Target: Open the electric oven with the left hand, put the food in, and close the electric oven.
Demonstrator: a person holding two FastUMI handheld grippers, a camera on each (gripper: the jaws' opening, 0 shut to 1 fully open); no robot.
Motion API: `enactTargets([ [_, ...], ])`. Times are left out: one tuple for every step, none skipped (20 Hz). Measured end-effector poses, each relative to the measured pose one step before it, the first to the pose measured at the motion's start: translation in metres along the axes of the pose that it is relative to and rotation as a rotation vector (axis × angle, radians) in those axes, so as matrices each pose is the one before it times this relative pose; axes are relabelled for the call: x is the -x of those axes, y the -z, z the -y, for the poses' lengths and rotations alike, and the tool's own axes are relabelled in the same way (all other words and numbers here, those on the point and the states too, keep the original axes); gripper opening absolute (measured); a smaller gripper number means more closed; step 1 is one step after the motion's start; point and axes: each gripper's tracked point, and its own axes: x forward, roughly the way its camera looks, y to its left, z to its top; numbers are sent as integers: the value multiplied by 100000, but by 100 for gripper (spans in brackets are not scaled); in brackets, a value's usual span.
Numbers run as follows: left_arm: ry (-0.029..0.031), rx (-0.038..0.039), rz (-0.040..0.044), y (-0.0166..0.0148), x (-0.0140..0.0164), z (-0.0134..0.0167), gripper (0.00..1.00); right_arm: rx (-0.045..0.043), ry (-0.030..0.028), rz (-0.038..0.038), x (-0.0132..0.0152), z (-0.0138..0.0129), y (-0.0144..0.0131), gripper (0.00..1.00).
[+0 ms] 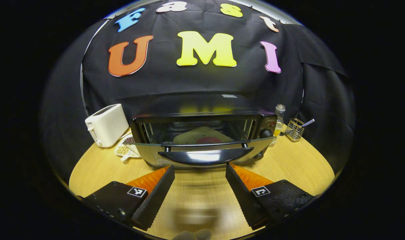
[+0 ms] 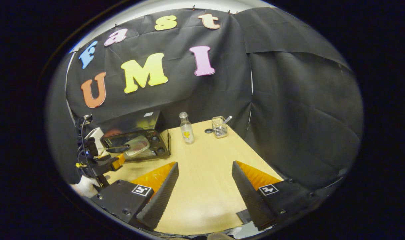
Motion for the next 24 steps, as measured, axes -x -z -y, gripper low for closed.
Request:
enactTargets([
  [261,-160,1066,-485,-308,148,98,3,207,385,-51,-27,-215,96],
  [171,-511,492,-281,-76,115,98,-131,183,438,69,-71,-203,100],
  [321,-319,-3,-18,-20,97,98,-58,-177,231,6,-105,-85,100],
  [471,166,-275,137,-31,178,98,85,-62,207,16,-60,20,100],
  [497,136,-303,88,80,253,98,305,-245,275,-16,-19,-99,100],
  [-33,-170,112,-16,130,26,98,370,21,86,91,-46,-91,100],
  [-51,-309,93,-27,56,24,98,248,124,-41,75,74,28,96],
  [69,-188,31,11,96,32,98,53,7,-129,-41,-29,2,96],
  [-103,-129,-155,124,184,1,98,172,-173,-267,66,-40,-33,100],
  [-37,-186,66,53,227,-7,98,421,-234,-58,67,-45,-88,100],
  [-392,-243,207,-62,336,-20,98,650,-292,-103,-144,-37,25,100],
  [-83,126,293,-95,427,-2,98,605,-334,89,71,-43,-103,100],
  [17,268,604,-269,613,92,98,428,-655,487,170,-33,-77,100],
  [-191,-24,965,-437,750,35,98,751,-624,732,236,-108,-212,100],
  [26,-89,2225,-849,1101,83,98,827,-805,1225,248,-46,-411,100],
  [44,-14,2054,-921,1055,140,98,932,-785,1486,118,-116,-505,100],
  [-24,-169,1847,-907,1294,18,98,1059,-581,1256,133,73,-448,100],
  [-482,10,2109,-1056,1368,-34,98,544,-802,1444,127,44,-421,100],
  [-510,184,2430,-1284,1520,-79,98,112,-1592,2120,409,-59,-811,100],
  [-603,253,3239,-1541,1684,-78,98,491,-1477,2414,439,-68,-870,100],
  [-559,169,3446,-1409,1769,-557,98,1151,-1166,2788,366,159,-953,100],
  [-612,65,3666,-1604,1611,75,98,1493,-1168,2282,383,224,-802,100],
  [-1155,-240,2560,-1656,1813,23,98,1535,-839,2181,460,416,-893,100],
  [-1338,-49,2194,-1401,1901,19,98,762,-1339,2379,482,422,-1026,100],
])
